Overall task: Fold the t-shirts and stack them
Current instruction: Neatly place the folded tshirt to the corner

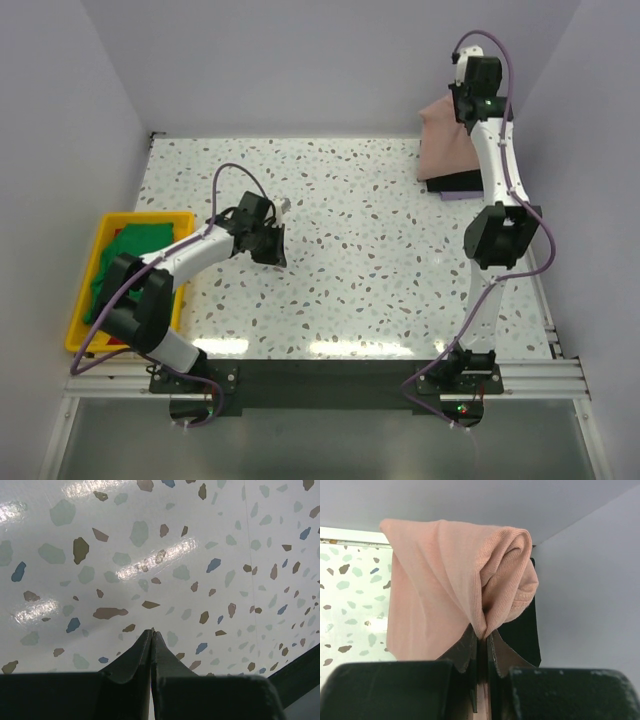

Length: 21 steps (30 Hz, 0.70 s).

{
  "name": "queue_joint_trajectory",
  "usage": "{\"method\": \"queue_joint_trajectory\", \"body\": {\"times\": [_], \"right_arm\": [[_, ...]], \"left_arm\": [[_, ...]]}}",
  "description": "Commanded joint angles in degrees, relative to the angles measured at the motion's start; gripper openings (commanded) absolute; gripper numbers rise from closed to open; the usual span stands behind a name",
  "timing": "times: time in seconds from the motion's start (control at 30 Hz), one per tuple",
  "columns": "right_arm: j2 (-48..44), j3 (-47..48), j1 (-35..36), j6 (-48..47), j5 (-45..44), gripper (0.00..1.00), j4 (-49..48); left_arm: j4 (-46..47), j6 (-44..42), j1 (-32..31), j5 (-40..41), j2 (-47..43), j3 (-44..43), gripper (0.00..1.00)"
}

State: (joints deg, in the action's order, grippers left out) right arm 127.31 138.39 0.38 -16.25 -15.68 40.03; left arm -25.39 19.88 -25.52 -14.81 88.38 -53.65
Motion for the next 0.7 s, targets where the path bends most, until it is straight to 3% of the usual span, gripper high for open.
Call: {"method": "queue_joint_trajectory", "body": {"times": [0.0, 0.6, 0.67], "right_arm": [[-1.89, -0.13, -0.29, 0.87, 1.09, 0.0, -4.52], [10.42, -0.93, -8.03, 6.49, -3.74, 0.0, -14.01], [10.51, -1.71, -8.47, 8.07, -4.88, 0.24, -15.5]], "left_arm": [[1.66, -1.42, 0.38, -1.01, 0.57, 0.12, 0.06], [1.83, -1.33, 0.38, -1.98, 1.27, 0.21, 0.06], [1.83, -1.33, 0.38, -2.5, 1.27, 0.21, 0.07]]}}
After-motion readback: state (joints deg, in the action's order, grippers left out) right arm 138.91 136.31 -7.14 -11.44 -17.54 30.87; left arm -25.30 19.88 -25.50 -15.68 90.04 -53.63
